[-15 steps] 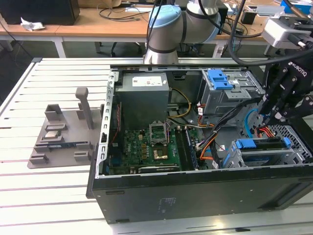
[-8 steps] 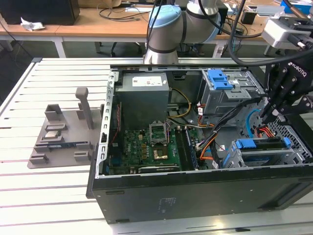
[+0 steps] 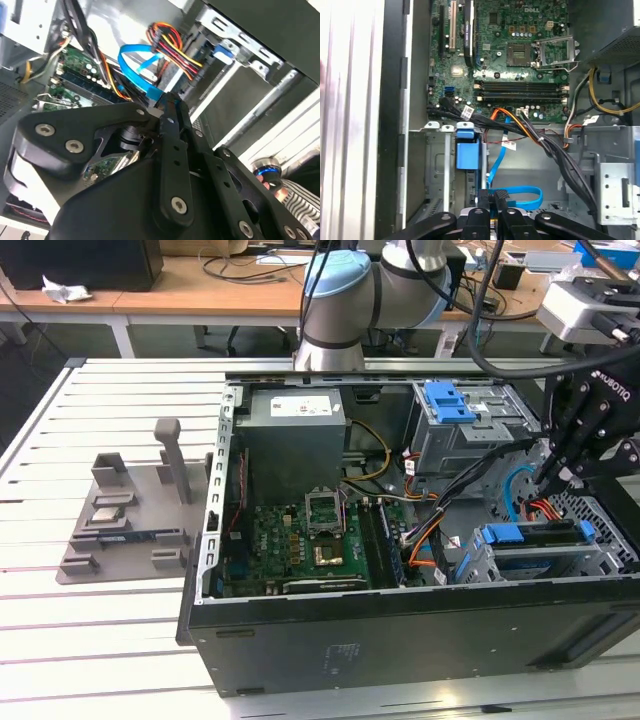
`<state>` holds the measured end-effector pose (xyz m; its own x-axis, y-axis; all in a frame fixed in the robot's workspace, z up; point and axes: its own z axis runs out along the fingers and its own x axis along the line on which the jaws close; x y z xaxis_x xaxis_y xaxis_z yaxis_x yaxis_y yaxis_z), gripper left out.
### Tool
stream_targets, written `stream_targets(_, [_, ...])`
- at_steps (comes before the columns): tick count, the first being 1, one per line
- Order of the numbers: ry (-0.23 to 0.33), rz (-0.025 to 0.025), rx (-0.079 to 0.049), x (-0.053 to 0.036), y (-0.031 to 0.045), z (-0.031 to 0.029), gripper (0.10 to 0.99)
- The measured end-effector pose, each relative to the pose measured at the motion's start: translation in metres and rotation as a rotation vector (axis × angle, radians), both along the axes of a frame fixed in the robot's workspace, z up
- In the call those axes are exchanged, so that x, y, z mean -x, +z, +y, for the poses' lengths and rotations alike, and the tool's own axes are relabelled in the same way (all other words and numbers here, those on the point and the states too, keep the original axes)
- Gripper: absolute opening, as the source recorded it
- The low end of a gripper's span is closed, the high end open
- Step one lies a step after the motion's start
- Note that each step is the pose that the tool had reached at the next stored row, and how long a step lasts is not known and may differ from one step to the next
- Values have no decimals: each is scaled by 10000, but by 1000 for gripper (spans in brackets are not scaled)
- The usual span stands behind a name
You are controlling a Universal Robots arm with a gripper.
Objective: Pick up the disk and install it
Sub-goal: 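Insert the second disk wire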
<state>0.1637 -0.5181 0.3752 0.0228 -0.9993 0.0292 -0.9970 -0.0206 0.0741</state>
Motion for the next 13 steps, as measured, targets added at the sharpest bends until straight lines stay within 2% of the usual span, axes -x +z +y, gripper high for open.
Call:
stream_targets(2, [1,0,29,0,-20,-45,161])
stream_targets(7, [9,3,37,0,-117,-65,161])
stream_targets(9, [12,3,49,0,-138,-91,161])
stream_targets(11, [18,2,67,0,-163,-143,161])
stream_targets(13, [22,3,86,0,-180,-161,161])
